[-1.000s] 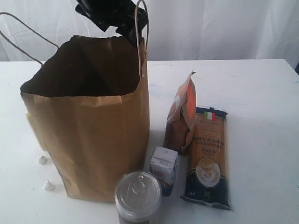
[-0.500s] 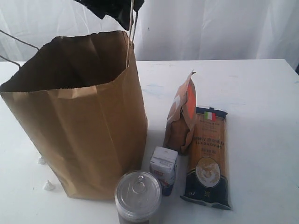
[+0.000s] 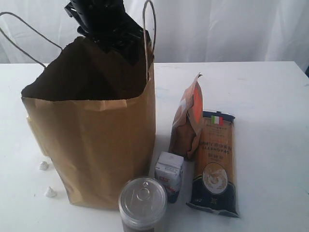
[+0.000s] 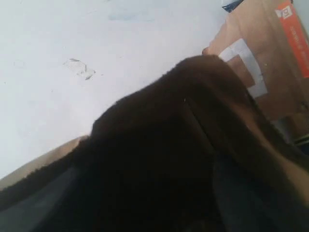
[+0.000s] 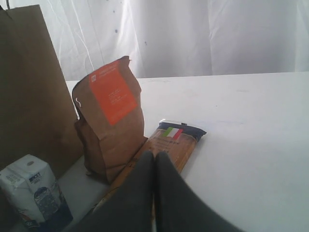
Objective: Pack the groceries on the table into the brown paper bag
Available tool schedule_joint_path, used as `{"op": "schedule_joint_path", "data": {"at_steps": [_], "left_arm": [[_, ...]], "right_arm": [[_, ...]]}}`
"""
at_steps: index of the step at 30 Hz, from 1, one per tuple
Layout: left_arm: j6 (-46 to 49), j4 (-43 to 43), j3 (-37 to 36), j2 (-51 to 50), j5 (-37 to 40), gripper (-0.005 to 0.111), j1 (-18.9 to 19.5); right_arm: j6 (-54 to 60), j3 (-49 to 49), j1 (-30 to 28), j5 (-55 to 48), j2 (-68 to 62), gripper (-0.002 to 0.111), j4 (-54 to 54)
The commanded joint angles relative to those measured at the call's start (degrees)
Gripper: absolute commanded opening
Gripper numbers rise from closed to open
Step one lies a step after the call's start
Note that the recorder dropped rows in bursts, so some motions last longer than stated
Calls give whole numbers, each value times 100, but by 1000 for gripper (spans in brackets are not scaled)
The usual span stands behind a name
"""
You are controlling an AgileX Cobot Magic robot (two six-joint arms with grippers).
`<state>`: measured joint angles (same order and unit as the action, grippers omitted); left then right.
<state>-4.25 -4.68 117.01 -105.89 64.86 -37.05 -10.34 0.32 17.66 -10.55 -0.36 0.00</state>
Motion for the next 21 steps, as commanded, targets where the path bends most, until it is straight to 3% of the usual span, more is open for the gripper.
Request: {"op": "schedule_joint_path", "data": {"at_steps": [1,8,20,21], "left_arm": [[-1,-35,-41,181,510,68,-21],[-25,-571,-41,576,510,63,-21],[-124,-608,-30,1178,510,0,-21],[-134,-608,-30,1275,510,0,-21]], "right_arm": [[-37,-32,-49,83,36,0,0],[-30,-32,-49,83,36,0,-31],[-30,-32,-49,83,36,0,-41],[-30,-32,-49,83,36,0,-41]]}}
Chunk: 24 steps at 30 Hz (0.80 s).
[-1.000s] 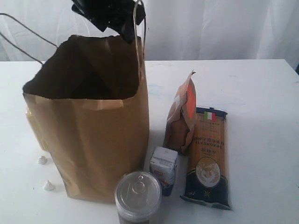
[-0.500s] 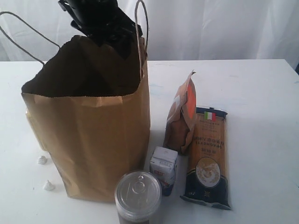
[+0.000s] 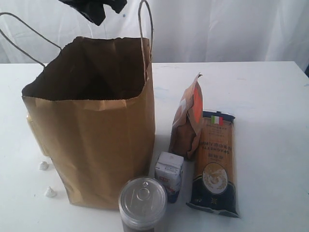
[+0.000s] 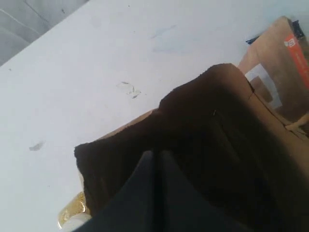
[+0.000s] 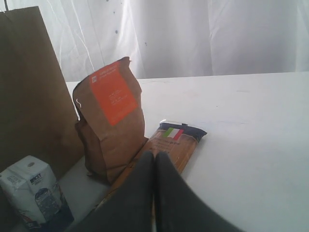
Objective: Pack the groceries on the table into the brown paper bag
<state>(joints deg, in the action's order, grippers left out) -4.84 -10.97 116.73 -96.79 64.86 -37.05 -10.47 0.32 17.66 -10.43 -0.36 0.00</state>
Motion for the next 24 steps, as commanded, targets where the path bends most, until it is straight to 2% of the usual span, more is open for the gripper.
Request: {"op": "schedule_joint_path", "data": {"at_steps": [1,12,20,24], "left_arm": [[-74,9,-3,467,510,0,-21],[-547,9,-3,1674,328,0,-21],[-701,-784,-29,2378,510,0,-21],[-734,-796,-271,2731,510,0,-21]], "right_arm": [[-16,-32,-49,71,36,0,-41],[-26,-32,-49,57,36,0,-135],[-26,-32,-49,57,36,0,-195],[-26,-32,-49,57,36,0,-213]]}}
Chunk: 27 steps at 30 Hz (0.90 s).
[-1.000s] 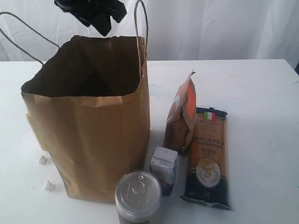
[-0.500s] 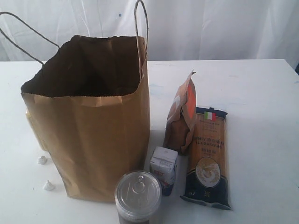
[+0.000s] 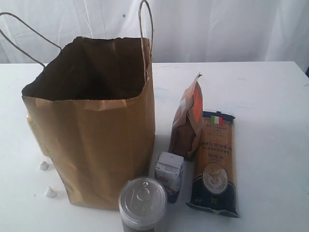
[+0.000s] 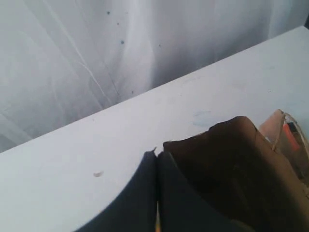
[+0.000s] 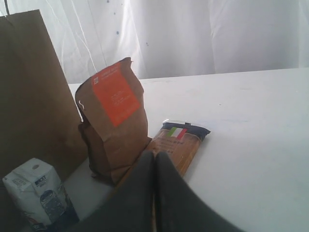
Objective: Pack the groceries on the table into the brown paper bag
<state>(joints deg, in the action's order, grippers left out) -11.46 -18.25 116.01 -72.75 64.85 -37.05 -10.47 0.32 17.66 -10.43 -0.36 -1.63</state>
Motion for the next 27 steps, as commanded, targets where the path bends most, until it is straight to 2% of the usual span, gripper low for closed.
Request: {"op": "schedule_joint_path", "data": {"at_steps": [1,4,8,17,21,23,27], "left_arm": [[-83,-97,-275,405,512,0,-21],[-435,-609,-628,622,512,0,-21],[-924,-1217,-1479,924,512,0,-21],[-1623,-1100,-3859,1870,508,0,-21],[-2098,-640,-4871,2865,-412,0,-21],[-2113,-157,-5631,3599,-1265,0,-21],[-2073,232,-6441,4418,-1910,0,-21]], "right_arm": [[-26,-32,-49,46,36,0,-95],[-26,-32,-49,46,36,0,-165],[-26,-32,-49,35,36,0,-285],[-26,-32,-49,24,36,0,-383],[-26,-32,-49,24,36,0,-416],[-26,-32,-49,24,36,0,-416],[-26,-32,-49,24,36,0,-416]]}}
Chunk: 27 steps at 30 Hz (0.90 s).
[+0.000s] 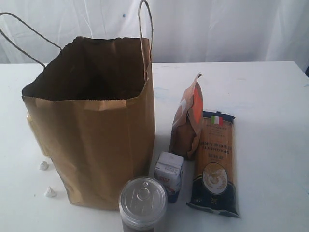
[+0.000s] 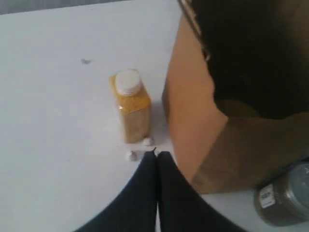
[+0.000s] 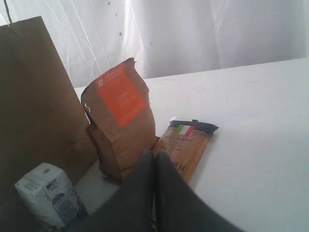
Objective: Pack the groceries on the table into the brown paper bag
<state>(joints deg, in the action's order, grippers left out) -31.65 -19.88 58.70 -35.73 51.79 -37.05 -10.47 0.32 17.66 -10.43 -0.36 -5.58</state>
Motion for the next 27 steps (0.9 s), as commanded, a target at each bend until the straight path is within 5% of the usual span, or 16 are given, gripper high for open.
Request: {"op": "schedule_joint_path", "data": {"at_steps": [1,7,13,27], "left_arm": [[-54,493,-873,866,-658,0,-21],[125,1048,-2069,2260,-732,0,-21],[169,1140,-2465,2983,-1328,0,-21],[190,1414,-2505,3074,-1302,0,-21]], "right_arm": [[-26,-32,-49,24,36,0,-36],[-1046,-32,-49,1385,36,0,-1781],[-1173,-32,-49,1718,36,0,-1793],[-1177,-32,-49,1691,36,0,-1769]]}}
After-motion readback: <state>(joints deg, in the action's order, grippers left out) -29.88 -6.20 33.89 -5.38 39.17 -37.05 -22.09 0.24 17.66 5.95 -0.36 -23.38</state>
